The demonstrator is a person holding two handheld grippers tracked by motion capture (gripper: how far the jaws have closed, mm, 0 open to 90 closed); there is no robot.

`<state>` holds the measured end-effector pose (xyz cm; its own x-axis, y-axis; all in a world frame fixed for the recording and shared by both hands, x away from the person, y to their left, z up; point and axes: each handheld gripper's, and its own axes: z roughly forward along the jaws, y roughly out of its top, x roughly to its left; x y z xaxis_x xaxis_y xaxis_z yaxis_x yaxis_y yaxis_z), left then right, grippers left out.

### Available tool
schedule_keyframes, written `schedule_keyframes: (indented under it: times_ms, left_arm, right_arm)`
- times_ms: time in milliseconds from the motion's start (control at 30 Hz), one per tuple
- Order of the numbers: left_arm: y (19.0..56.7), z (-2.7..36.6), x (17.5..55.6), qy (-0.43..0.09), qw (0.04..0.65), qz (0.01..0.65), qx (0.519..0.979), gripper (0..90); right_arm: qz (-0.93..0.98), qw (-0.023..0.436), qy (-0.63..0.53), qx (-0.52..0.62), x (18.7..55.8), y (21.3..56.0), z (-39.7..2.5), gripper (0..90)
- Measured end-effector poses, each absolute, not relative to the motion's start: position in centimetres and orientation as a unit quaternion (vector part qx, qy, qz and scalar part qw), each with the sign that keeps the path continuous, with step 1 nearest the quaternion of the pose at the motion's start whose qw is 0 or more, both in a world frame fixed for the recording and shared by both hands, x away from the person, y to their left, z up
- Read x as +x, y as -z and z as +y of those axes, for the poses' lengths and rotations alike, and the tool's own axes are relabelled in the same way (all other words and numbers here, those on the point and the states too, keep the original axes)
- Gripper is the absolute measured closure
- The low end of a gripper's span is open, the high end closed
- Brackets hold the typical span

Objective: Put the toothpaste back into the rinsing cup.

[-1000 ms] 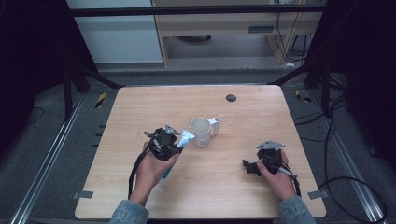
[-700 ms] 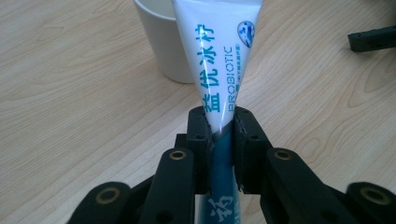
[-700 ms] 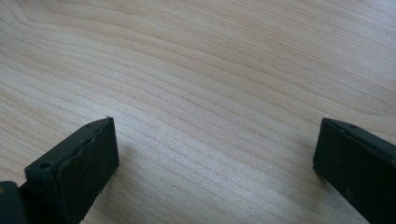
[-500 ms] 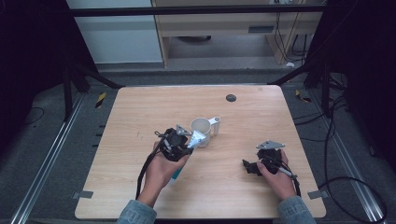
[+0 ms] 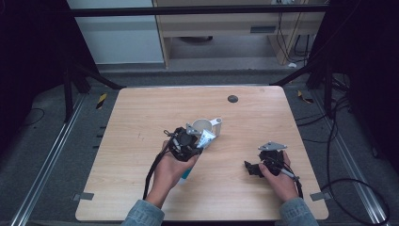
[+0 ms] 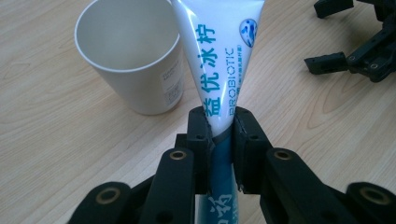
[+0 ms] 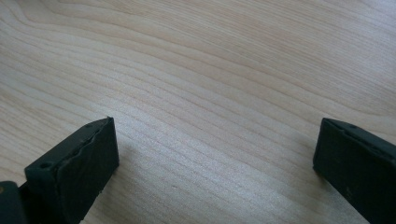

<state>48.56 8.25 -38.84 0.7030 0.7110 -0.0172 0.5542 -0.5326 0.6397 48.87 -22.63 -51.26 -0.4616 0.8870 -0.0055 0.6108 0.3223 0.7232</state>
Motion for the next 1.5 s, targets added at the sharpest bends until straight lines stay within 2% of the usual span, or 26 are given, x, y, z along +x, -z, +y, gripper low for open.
schedule_keyframes:
  times_ms: [433, 800, 1500]
  left_arm:
    - [36.3, 6.5, 49.0, -0.138, 0.341, 0.352, 0.861, 78.5]
    - [33.1, 5.5, 51.2, -0.158, 0.370, 0.351, 0.845, 78.5]
    - [30.8, 5.3, 54.1, -0.219, 0.409, 0.347, 0.815, 78.6]
  right_arm:
    - [0.789, 0.209, -0.332, 0.473, 48.9, 51.3, -22.7, 0.4]
    - [0.790, 0.209, -0.332, 0.472, 48.9, 51.3, -22.7, 0.4]
    - [0.790, 0.209, -0.331, 0.472, 48.9, 51.3, -22.7, 0.4]
